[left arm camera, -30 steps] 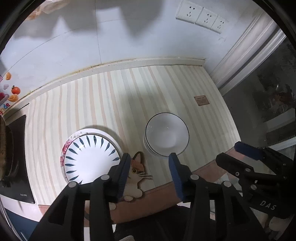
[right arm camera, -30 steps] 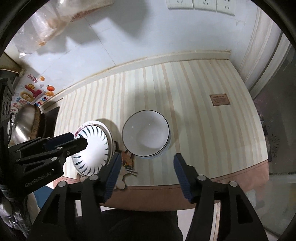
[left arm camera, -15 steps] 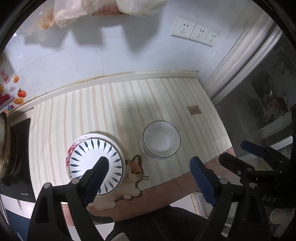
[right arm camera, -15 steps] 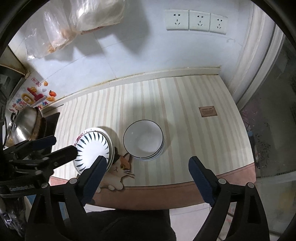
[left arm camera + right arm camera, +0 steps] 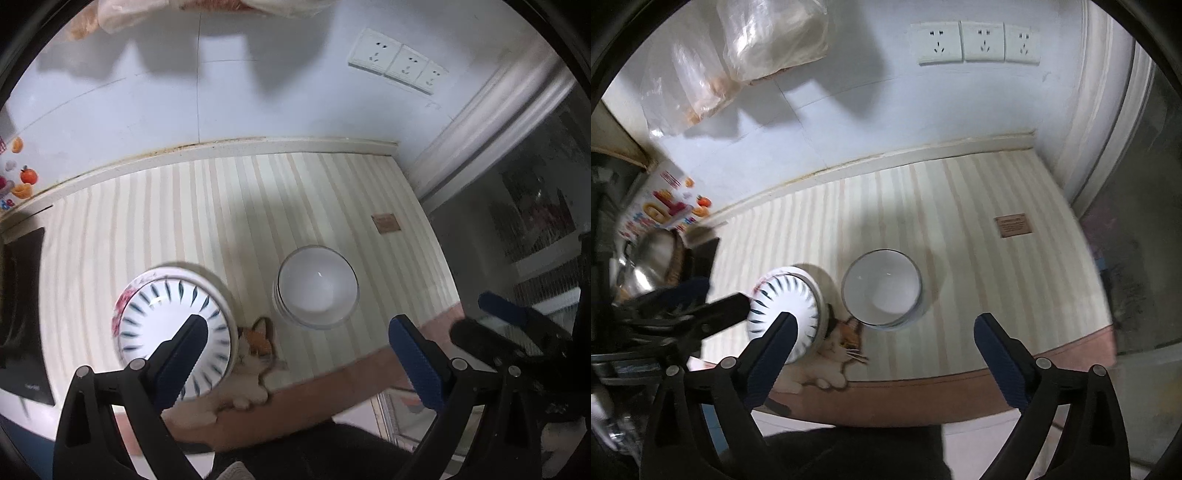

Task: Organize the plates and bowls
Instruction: 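Move both tools to opposite sides of the bowl stack, then grip the bowl stack with both tools and carry it over the plate stack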

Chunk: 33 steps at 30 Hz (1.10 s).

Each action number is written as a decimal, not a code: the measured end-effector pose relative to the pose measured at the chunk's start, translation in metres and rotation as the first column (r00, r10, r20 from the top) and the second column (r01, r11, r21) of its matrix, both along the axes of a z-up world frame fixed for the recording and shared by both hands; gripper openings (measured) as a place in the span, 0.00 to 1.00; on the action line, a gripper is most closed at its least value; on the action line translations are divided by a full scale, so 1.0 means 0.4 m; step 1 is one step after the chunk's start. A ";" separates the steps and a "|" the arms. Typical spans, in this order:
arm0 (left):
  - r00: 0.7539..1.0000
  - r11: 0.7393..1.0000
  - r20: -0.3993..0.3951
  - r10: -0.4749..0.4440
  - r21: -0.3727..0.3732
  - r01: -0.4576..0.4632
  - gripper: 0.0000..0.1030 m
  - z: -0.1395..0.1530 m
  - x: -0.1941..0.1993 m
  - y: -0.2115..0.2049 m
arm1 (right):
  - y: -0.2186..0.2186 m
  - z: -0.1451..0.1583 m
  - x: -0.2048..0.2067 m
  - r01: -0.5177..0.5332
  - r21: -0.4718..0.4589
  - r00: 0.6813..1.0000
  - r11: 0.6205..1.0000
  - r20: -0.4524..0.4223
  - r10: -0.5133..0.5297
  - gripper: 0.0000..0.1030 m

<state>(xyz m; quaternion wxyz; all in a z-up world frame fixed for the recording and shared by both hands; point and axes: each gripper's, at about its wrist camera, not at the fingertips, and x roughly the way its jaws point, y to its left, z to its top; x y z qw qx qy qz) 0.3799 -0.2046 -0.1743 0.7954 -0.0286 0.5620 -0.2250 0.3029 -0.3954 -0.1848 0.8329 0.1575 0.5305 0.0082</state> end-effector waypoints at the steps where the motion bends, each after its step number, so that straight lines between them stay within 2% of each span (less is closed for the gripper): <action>1: 1.000 1.000 -0.011 0.001 0.009 -0.001 0.98 -0.020 0.015 -0.007 | -0.008 -0.020 0.011 -0.002 0.008 1.000 1.000 -0.007 0.002 0.97; 4: 0.999 0.999 -0.048 0.017 0.034 -0.016 0.98 -0.101 0.069 -0.027 | -0.027 -0.099 0.044 -0.019 0.036 1.000 0.999 -0.024 0.019 0.97; 9: 0.989 0.999 -0.148 0.029 0.028 -0.025 0.97 -0.217 0.145 -0.064 | -0.080 -0.277 0.113 -0.006 0.245 0.994 0.969 -0.103 0.032 0.97; 13: 0.973 0.999 -0.230 0.032 0.027 -0.027 0.97 -0.303 0.197 -0.093 | -0.120 -0.409 0.158 0.045 0.323 0.983 0.945 -0.180 0.015 0.97; 16: 0.950 1.000 -0.311 0.021 0.000 -0.022 0.97 -0.368 0.225 -0.110 | -0.143 -0.489 0.179 0.073 0.375 0.974 0.924 -0.228 0.015 0.97; 20: 0.908 0.998 -0.418 0.016 -0.045 -0.039 0.96 -0.456 0.249 -0.126 | -0.161 -0.595 0.208 0.113 0.445 0.958 0.888 -0.286 0.021 0.97; 22: 0.895 0.997 -0.446 0.010 -0.065 -0.044 0.90 -0.486 0.255 -0.133 | -0.164 -0.643 0.219 0.126 0.487 0.951 0.864 -0.306 0.033 0.97; 24: 0.895 0.997 -0.446 -0.001 -0.069 -0.034 0.86 -0.501 0.257 -0.141 | -0.170 -0.680 0.228 0.142 0.534 0.951 0.833 -0.308 0.036 0.97; 29: 0.885 0.993 -0.464 -0.041 -0.121 -0.018 0.74 -0.530 0.260 -0.155 | -0.150 -0.729 0.246 0.132 0.588 0.947 0.798 -0.312 0.073 0.97; 30: 0.880 0.993 -0.472 -0.046 -0.116 -0.010 0.67 -0.539 0.258 -0.160 | -0.148 -0.735 0.252 0.129 0.594 0.945 0.794 -0.315 0.082 0.96; 31: 0.875 0.993 -0.481 -0.050 -0.119 -0.009 0.59 -0.547 0.257 -0.162 | -0.144 -0.743 0.255 0.126 0.594 0.942 0.795 -0.322 0.091 0.94; 33: 0.874 0.989 -0.483 -0.047 -0.143 -0.026 0.59 -0.553 0.253 -0.157 | -0.136 -0.757 0.261 0.122 0.596 0.936 0.794 -0.336 0.108 0.83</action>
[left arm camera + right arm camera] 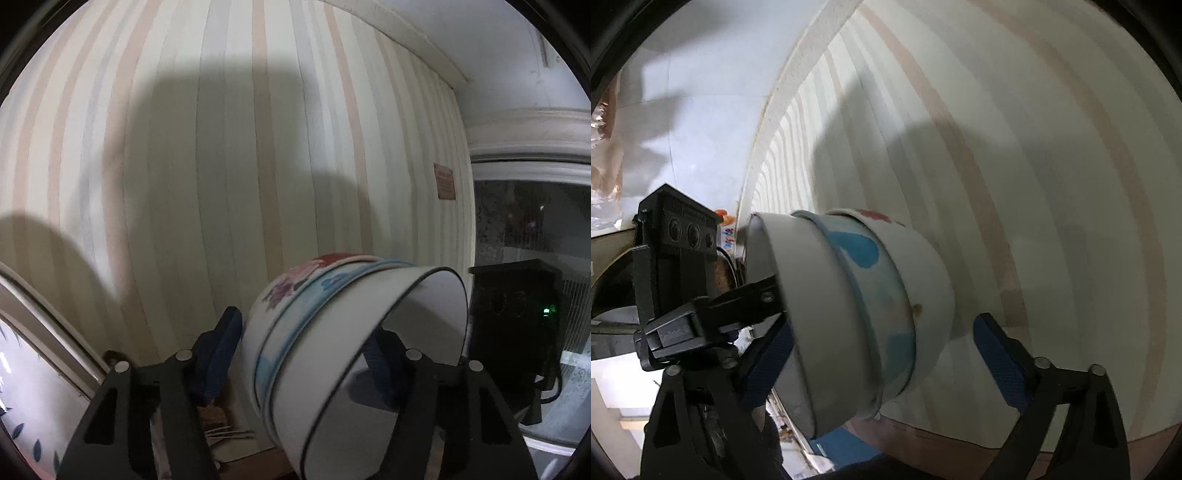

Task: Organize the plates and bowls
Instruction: 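Grip the bowl stack with both tools and carry it over the plate stack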

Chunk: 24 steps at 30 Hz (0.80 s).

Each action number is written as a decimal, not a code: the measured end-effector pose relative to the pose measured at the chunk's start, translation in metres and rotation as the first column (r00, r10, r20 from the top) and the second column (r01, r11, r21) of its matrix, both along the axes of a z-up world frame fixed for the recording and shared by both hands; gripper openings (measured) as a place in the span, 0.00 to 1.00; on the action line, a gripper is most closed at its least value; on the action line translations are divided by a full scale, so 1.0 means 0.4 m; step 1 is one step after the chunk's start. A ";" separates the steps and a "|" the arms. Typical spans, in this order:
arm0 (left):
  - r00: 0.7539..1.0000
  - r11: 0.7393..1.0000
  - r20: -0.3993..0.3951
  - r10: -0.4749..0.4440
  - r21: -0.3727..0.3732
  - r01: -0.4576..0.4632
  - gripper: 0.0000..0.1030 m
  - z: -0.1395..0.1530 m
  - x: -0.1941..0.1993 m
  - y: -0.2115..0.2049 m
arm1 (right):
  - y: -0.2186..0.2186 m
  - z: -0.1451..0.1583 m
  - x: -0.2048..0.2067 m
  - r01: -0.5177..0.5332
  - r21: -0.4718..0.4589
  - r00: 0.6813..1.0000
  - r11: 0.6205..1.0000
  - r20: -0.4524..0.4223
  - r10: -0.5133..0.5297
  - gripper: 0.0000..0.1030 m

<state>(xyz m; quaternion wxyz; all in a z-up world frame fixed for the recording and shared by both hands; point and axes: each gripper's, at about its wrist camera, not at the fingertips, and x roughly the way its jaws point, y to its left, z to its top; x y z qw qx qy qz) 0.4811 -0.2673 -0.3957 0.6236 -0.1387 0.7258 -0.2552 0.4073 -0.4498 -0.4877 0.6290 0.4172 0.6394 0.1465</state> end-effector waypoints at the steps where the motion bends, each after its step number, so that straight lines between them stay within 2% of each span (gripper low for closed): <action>1: 1.000 1.000 0.004 0.005 -0.002 -0.005 0.58 0.000 -0.001 0.002 | 0.003 -0.011 0.002 0.002 0.024 1.000 1.000 -0.004 -0.001 0.76; 2: 1.000 1.000 0.011 0.010 -0.005 -0.010 0.58 0.000 -0.003 0.004 | 0.003 -0.015 0.003 -0.002 0.018 1.000 1.000 -0.010 0.002 0.68; 5: 0.999 1.000 0.020 0.026 -0.012 -0.025 0.57 0.002 -0.010 0.010 | 0.001 -0.017 0.000 -0.002 -0.002 1.000 1.000 -0.004 0.002 0.61; 15: 0.997 1.000 0.078 0.015 0.022 -0.017 0.57 0.020 -0.021 0.014 | 0.015 0.002 0.002 -0.003 -0.031 0.999 1.000 0.040 0.004 0.60; 24: 0.991 0.999 0.125 0.045 0.020 -0.048 0.57 0.080 -0.011 0.048 | 0.013 0.081 0.014 -0.035 -0.061 0.995 0.998 0.087 0.040 0.59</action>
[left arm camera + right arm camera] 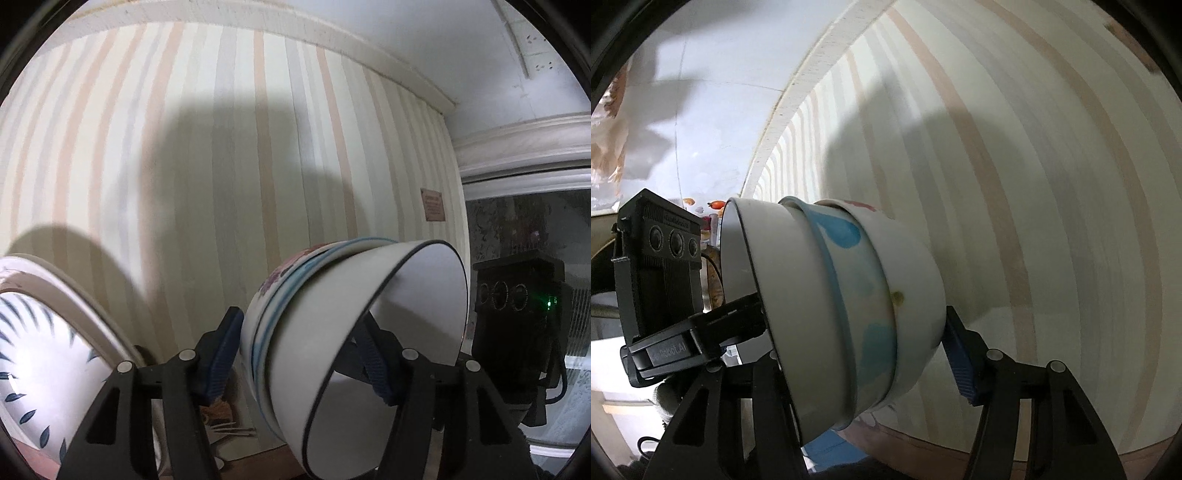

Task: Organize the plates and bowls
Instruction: 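Grip the bowl stack with both tools and carry it over the plate stack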

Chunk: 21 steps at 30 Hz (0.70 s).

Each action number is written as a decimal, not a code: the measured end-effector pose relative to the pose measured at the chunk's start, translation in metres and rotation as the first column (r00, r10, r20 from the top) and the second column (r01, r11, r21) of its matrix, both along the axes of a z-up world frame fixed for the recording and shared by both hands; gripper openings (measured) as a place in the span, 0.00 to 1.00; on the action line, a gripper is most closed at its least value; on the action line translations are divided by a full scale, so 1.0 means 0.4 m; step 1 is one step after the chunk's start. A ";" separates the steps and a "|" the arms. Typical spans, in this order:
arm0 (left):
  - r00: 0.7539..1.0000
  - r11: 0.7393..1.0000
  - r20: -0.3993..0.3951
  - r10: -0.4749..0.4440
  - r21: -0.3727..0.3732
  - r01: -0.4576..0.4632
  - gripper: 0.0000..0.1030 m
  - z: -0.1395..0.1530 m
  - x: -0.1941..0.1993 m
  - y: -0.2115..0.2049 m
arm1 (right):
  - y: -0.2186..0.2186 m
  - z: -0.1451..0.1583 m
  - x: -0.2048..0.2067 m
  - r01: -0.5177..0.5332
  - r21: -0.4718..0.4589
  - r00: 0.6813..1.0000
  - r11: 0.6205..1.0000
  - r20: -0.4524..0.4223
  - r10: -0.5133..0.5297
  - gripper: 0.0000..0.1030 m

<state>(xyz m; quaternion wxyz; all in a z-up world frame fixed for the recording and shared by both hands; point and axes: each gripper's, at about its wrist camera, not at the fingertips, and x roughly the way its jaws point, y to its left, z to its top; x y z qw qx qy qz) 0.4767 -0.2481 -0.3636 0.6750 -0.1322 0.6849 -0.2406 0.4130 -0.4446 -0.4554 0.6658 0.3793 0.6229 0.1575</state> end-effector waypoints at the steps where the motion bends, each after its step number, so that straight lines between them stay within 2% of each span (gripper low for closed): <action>1: 1.000 1.000 0.007 0.006 0.003 -0.006 0.57 0.011 0.001 0.010 | 0.007 0.012 0.005 -0.009 0.001 1.000 1.000 0.006 0.009 0.59; 11: 0.990 0.994 0.091 0.104 0.022 -0.106 0.57 0.103 -0.014 0.162 | 0.136 0.106 0.052 -0.118 0.013 0.990 0.993 0.075 0.117 0.57; 21: 0.961 0.965 0.097 0.259 0.017 -0.262 0.57 0.099 -0.068 0.351 | 0.308 0.123 0.100 -0.274 0.001 0.957 0.962 0.102 0.272 0.57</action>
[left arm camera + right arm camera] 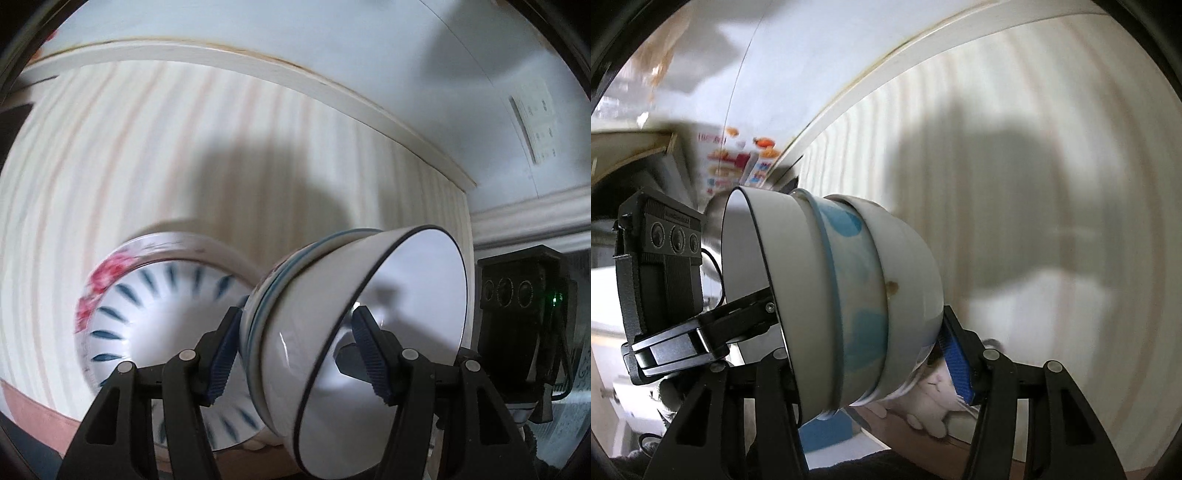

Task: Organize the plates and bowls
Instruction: 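Grip the bowl stack with both tools and carry it over the plate stack, then lower the bowl stack onto the plate stack and open both tools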

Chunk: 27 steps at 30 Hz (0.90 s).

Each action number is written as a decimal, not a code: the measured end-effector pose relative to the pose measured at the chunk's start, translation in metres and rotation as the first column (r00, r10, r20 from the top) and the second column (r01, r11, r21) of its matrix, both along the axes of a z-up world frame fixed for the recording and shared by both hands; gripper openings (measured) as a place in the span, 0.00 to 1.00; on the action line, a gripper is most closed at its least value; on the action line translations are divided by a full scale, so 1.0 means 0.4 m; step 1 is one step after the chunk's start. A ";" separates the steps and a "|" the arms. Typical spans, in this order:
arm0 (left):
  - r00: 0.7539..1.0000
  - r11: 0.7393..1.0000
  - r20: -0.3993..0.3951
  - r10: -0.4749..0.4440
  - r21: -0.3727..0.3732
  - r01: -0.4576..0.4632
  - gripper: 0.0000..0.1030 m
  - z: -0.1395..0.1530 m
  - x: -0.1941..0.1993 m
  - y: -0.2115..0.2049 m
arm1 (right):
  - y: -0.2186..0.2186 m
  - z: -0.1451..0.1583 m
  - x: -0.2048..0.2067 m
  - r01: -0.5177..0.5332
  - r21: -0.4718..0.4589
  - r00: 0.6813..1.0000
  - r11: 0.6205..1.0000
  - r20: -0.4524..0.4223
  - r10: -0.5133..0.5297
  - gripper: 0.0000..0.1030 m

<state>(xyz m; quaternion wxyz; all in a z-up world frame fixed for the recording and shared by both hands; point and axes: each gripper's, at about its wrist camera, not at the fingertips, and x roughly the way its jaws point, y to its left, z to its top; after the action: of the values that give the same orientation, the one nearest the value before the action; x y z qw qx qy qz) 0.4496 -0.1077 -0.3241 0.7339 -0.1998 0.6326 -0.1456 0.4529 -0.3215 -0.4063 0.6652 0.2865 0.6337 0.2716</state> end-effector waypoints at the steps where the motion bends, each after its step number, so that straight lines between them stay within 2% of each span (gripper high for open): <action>1: 1.000 1.000 0.001 0.009 0.006 -0.009 0.57 -0.002 -0.007 0.017 | 0.030 -0.005 0.003 -0.016 -0.001 1.000 1.000 -0.001 0.016 0.57; 9: 0.994 0.994 -0.019 0.109 0.017 -0.109 0.57 -0.033 -0.056 0.143 | 0.164 -0.027 0.007 -0.120 0.007 0.993 0.993 -0.018 0.120 0.57; 14: 0.989 0.989 -0.030 0.148 0.035 -0.147 0.57 -0.058 -0.071 0.176 | 0.233 -0.056 0.014 -0.168 -0.009 0.986 0.986 -0.022 0.168 0.57; 27: 0.985 0.986 -0.060 0.161 0.044 -0.159 0.57 -0.082 -0.060 0.205 | 0.273 -0.119 0.013 -0.180 -0.003 0.983 0.984 -0.048 0.180 0.57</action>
<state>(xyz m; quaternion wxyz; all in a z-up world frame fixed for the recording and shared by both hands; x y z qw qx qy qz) 0.4255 -0.0256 -0.3569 0.7266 -0.2401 0.6402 -0.0674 0.4580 -0.2125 -0.4538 0.6236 0.2322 0.6737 0.3214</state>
